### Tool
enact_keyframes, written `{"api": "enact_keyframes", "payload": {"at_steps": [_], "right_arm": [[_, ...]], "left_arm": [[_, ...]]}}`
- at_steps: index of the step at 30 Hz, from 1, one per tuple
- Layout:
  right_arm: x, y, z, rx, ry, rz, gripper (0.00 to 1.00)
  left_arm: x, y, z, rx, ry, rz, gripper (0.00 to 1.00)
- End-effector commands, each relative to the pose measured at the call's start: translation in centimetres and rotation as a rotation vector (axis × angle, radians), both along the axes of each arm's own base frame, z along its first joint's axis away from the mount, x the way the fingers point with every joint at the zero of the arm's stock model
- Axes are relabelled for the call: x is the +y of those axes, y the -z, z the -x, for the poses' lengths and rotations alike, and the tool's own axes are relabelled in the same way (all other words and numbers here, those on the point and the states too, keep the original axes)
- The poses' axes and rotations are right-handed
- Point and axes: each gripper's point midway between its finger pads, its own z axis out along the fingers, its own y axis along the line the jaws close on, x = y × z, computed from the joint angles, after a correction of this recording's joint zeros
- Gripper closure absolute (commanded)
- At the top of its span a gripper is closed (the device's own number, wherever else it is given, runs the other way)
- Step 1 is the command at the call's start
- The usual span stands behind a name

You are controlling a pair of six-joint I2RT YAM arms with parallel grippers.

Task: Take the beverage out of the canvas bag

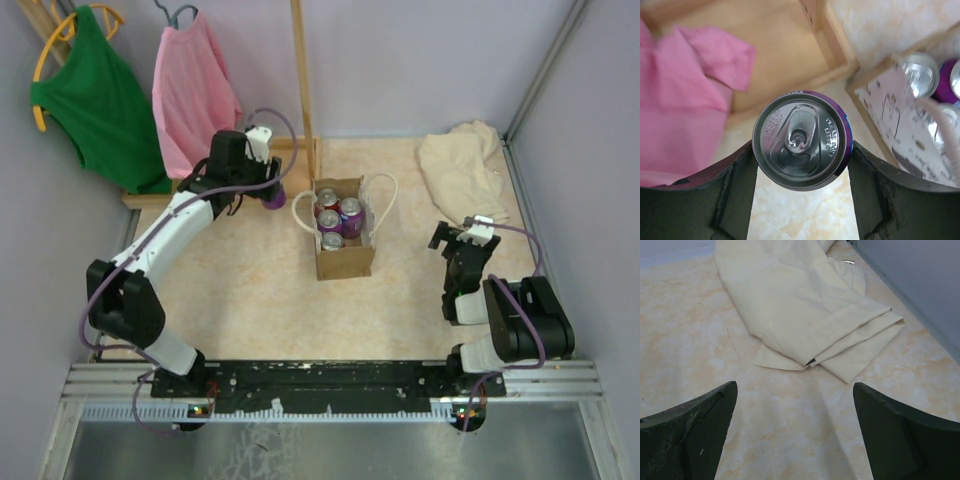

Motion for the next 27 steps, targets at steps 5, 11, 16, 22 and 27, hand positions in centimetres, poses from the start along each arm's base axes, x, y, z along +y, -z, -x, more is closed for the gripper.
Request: {"api": "enact_keyframes", "payload": {"at_steps": [5,11,16,22,27], "right_arm": [[-0.1,-1.2,-0.4,-0.043,0.002,0.010,0.01],[-0.1,-1.2,-0.4,-0.043,0.002,0.011,0.01],[0.0,-1.2,-0.4,-0.043,0.001,0.011,0.01],[-0.1,-1.2,-0.4,-0.043,0.003,0.012,0.01],[-0.1,-1.2,-0.4,-0.044,0.003,0.011,0.01]], "left_arm": [[-2.1,1.9,1.0,-0.044,0.059,0.143,1.00],[-2.8,4.6,0.2,-0.018,0.065,0.159,1.00],[-2.8,7.7,-0.5,0.044,0.046,0.124,1.00],[-2.2,10.4,-0.8,0.091,0.015,0.070,1.00],[-2.2,11.5,-0.4,0.110,0.016,0.056,1.00]]}}
